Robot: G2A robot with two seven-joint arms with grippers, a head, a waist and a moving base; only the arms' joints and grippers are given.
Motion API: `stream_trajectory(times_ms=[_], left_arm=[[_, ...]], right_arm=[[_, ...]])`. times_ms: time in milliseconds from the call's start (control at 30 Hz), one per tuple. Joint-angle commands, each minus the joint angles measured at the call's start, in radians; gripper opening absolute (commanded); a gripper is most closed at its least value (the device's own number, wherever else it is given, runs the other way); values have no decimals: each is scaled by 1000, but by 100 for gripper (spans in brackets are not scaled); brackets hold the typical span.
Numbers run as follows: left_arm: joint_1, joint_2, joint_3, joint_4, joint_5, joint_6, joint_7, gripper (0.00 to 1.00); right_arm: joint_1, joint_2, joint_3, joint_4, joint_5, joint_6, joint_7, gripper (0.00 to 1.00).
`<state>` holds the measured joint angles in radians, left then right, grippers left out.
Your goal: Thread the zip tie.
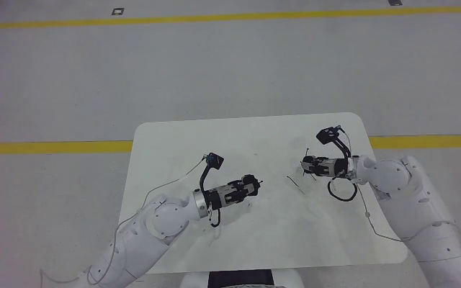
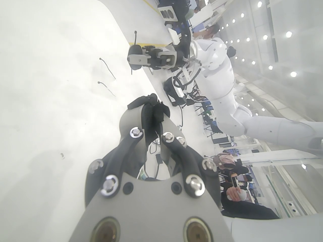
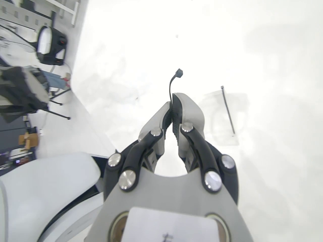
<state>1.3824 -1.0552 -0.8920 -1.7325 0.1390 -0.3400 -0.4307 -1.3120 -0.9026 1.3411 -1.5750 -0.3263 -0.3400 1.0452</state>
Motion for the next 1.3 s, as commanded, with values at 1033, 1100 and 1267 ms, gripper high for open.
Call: stream_trajectory(times_ms=[1033,1100,1267], left_arm=[[0,0,0,0,0,0,0,0],[0,0,0,0,0,0,0,0],[0,0,0,0,0,0,0,0]], right_arm=[[-330,-6,33,-301,-64,0,-659,0],[-330,-6,33,-301,-64,0,-659,0],[-330,-7,33,-301,-64,2,-664,0]])
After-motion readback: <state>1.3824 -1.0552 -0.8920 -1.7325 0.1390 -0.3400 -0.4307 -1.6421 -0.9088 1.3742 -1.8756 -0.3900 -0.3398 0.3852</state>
